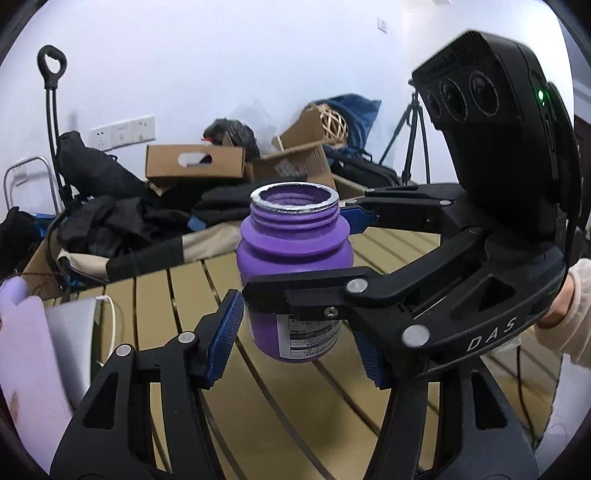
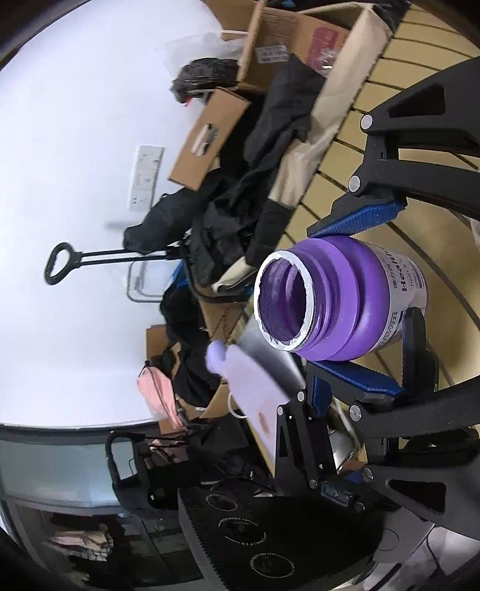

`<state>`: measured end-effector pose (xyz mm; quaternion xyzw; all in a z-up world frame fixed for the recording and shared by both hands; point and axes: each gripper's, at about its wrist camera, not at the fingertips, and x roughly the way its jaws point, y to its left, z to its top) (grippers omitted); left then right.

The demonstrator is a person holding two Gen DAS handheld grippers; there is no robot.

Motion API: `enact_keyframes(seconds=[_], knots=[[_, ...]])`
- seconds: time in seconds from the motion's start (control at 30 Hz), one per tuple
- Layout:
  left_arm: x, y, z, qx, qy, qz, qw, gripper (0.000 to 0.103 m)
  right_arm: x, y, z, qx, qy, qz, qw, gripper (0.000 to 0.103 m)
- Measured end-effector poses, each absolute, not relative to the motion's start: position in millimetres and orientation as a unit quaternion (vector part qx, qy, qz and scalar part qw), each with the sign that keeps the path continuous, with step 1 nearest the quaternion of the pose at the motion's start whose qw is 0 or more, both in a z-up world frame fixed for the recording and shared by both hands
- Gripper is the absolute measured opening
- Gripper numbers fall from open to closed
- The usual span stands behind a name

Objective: Organize rigid objects

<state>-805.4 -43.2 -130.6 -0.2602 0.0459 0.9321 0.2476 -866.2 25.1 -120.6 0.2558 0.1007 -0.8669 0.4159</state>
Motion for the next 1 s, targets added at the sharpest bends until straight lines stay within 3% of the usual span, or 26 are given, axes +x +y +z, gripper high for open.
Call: enact_keyframes(seconds=[0.13,0.37,0.53,0.63,0.73,0.9,0.93,1.0], knots=[[-795,-35,-141,-0.27,0.06,0.928,0.251,0.055,-853,22,-134,0.255,0.142,-0.874,0.389,0.068],[-785,-31,-178,-0.357,0.081,0.899,0.242,0.055,-836,29,-173,0.301,0.102,-0.864,0.39,0.068],[-779,-39,-192,-0.399,0.068,0.887,0.224,0.056,-833,13,-193,0.322,0.116,-0.856,0.388,0.07],[-771,-42,-190,-0.401,0.064,0.892,0.198,0.073,-825,7,-196,0.331,0.133,-0.854,0.38,0.071],[-757,-43,-178,-0.386,0.061,0.901,0.188,0.076,-815,8,-188,0.336,0.141,-0.85,0.38,0.081],[-717,-48,-140,-0.344,0.056,0.925,0.155,0.094,-786,33,-160,0.327,0.128,-0.862,0.366,0.081],[-710,-49,-133,-0.336,0.056,0.929,0.144,0.102,-778,43,-153,0.325,0.125,-0.866,0.359,0.081],[-693,-53,-117,-0.317,0.063,0.941,0.101,0.103,-766,65,-142,0.322,0.124,-0.88,0.326,0.081]])
